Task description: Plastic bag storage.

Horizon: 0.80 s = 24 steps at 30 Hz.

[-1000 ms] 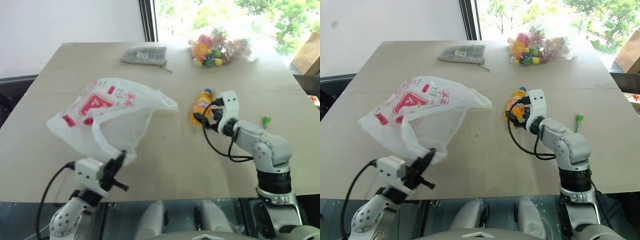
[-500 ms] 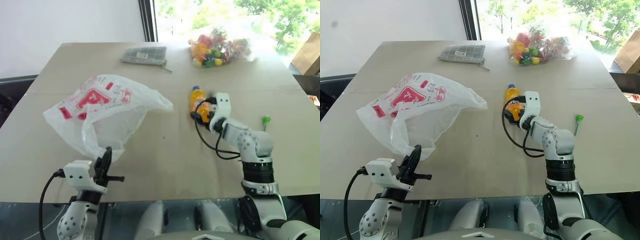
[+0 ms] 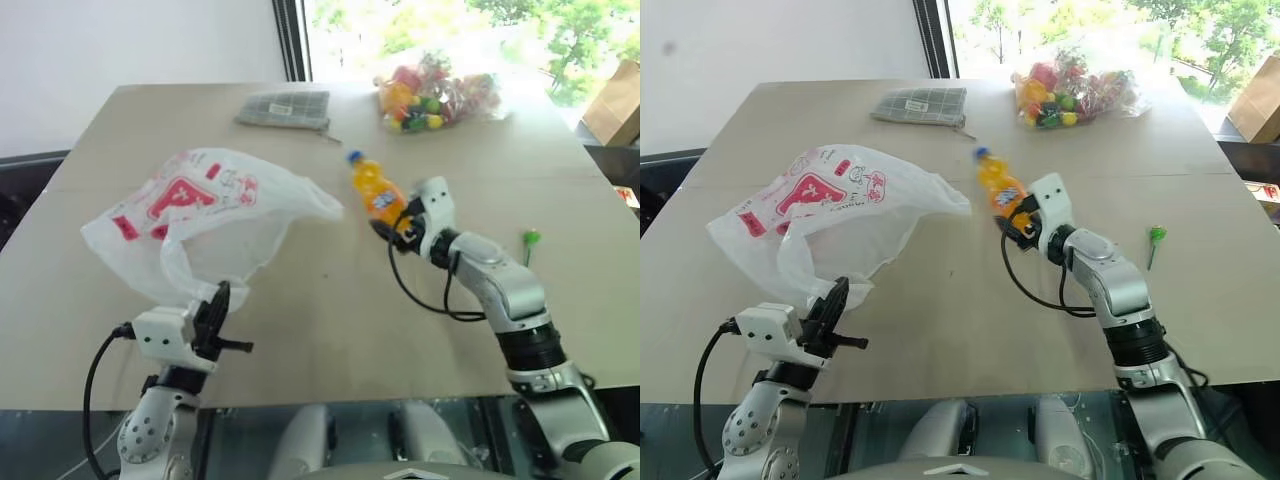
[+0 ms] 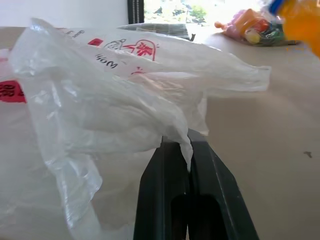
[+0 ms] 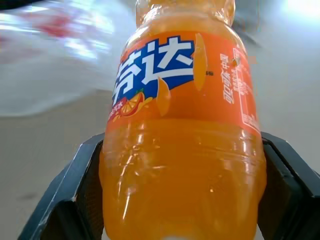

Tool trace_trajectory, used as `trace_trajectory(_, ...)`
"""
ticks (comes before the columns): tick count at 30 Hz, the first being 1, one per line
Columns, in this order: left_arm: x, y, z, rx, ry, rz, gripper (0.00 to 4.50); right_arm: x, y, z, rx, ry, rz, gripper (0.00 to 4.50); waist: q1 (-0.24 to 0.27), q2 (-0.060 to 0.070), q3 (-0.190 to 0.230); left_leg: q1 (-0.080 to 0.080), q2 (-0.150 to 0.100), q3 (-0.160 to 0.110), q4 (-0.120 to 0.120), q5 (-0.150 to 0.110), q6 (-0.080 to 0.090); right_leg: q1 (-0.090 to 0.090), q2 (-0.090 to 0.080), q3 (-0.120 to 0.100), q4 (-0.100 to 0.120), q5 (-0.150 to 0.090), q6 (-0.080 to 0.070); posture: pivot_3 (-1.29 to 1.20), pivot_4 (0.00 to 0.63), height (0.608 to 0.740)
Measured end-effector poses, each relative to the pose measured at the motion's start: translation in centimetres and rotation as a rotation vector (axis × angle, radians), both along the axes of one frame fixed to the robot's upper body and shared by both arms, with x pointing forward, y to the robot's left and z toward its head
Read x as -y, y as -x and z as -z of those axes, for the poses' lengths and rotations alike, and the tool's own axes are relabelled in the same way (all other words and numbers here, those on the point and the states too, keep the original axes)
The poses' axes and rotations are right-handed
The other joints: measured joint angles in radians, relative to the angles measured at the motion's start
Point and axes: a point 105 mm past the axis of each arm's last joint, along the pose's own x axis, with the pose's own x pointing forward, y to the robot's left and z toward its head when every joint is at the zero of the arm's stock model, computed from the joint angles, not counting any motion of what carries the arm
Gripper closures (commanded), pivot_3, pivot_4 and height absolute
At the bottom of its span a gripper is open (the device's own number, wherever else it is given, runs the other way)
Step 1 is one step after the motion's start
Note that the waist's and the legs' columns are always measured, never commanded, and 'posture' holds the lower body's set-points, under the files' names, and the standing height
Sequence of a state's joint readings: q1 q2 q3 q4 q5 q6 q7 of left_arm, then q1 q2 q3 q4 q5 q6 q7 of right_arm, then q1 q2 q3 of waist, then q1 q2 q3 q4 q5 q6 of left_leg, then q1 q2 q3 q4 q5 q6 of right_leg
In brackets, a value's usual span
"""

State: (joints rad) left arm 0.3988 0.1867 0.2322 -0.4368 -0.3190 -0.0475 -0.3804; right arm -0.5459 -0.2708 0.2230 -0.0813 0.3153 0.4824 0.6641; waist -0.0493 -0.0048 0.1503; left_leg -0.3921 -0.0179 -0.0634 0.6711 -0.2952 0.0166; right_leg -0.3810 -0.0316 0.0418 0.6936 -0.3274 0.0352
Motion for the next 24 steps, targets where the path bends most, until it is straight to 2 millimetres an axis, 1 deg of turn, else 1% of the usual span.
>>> trace_trajectory(1,0.3,0.0,0.0,0.002,0.002,0.013,4.5,-0.9,0.6,-0.1,0.002,-0.001,-0.061,1.38,-0.001,0.0,0.0,0.0,0.0,0.0,0.0,0.0,0.0,0.0,0.0,0.0,0.0,0.0,0.0,0.0,0.15,0.74)
trace_trajectory(2,0.6,0.0,0.0,0.001,0.004,0.025,4.5,-2.2,1.1,0.1,-0.011,0.002,-0.125,1.38,-0.001,0.0,0.0,0.0,0.0,0.0,0.0,0.0,0.0,0.0,0.0,0.0,0.001,0.0,0.0,0.0,0.15,0.74)
trace_trajectory(4,1.3,0.0,-0.2,0.009,0.01,0.055,4.5,-3.7,1.2,0.6,-0.039,0.047,-0.189,1.38,0.004,0.0,0.0,0.0,-0.001,0.0,0.0,0.0,0.0,0.0,-0.001,0.0,0.001,0.0,0.0,0.0,0.15,0.74)
trace_trajectory(7,3.4,0.1,-1.0,0.028,0.013,0.153,4.5,-6.0,1.2,2.1,-0.093,0.199,-0.287,1.38,0.013,-0.001,0.0,0.0,-0.002,-0.002,0.001,0.0,0.0,0.0,-0.003,-0.001,0.001,0.0,0.0,0.0,0.15,0.74)
trace_trajectory(10,5.9,0.5,-1.6,0.044,-0.004,0.267,4.5,-7.9,1.4,2.7,-0.138,0.274,-0.36,1.38,0.009,-0.001,0.001,-0.001,-0.002,-0.002,0.0,0.002,-0.004,-0.001,-0.003,-0.001,0.001,0.0,0.0,0.0,0.15,0.74)
trace_trajectory(12,6.6,0.8,-1.9,0.052,0.011,0.301,4.5,-8.4,1.6,2.6,-0.13,0.311,-0.402,1.38,0.01,-0.001,0.0,-0.001,-0.002,-0.002,0.0,0.002,-0.004,-0.001,-0.003,-0.001,0.0,0.0,0.0,0.0,0.15,0.74)
trace_trajectory(14,6.7,0.8,-2.0,0.052,0.018,0.304,4.5,-8.7,1.8,2.7,-0.133,0.326,-0.425,1.38,0.01,-0.001,0.0,-0.002,-0.002,-0.002,0.0,0.002,-0.004,-0.001,-0.003,-0.001,-0.002,0.0,0.0,0.0,0.15,0.74)
trace_trajectory(18,6.8,0.9,-1.8,0.042,0.011,0.297,4.5,-8.6,1.6,4.1,-0.147,0.399,-0.426,1.38,0.009,-0.001,0.001,-0.003,-0.002,-0.002,0.0,0.002,-0.004,-0.002,-0.003,-0.001,-0.002,0.0,0.0,0.0,0.15,0.74)
trace_trajectory(19,6.9,1.1,-1.5,0.032,0.011,0.3,4.5,-9.2,1.5,4.3,-0.157,0.395,-0.421,1.38,0.006,-0.001,0.001,-0.003,-0.002,-0.002,0.0,0.002,-0.004,-0.003,-0.003,-0.001,-0.001,0.0,0.0,0.0,0.15,0.74)
trace_trajectory(20,7.4,1.4,-1.2,0.019,0.002,0.323,4.5,-10.6,1.2,4.0,-0.175,0.358,-0.394,1.38,-0.004,-0.002,0.002,-0.004,-0.002,0.001,-0.001,0.002,-0.004,-0.006,-0.002,0.002,0.002,0.0,0.0,0.0,0.15,0.74)
trace_trajectory(21,7.9,1.6,-1.0,0.012,0.0,0.356,4.5,-11.7,0.9,3.3,-0.179,0.321,-0.372,1.38,-0.008,-0.002,0.002,-0.005,-0.002,0.0,-0.001,0.003,-0.005,-0.008,-0.002,0.001,0.003,0.0,0.0,0.0,0.15,0.74)
trace_trajectory(22,8.4,1.8,-0.9,0.009,0.002,0.378,4.5,-12.5,0.8,2.6,-0.171,0.294,-0.358,1.38,-0.009,-0.002,0.003,-0.005,-0.002,0.0,-0.001,0.003,-0.005,-0.009,-0.002,0.001,0.003,0.0,0.0,0.0,0.15,0.74)
trace_trajectory(24,9.1,1.9,-1.0,0.012,0.007,0.421,4.5,-14.5,0.1,0.1,-0.195,0.168,-0.301,1.38,-0.011,-0.001,0.003,-0.006,-0.002,0.0,-0.002,0.003,-0.006,-0.009,-0.002,0.001,0.003,0.0,0.0,0.0,0.15,0.74)
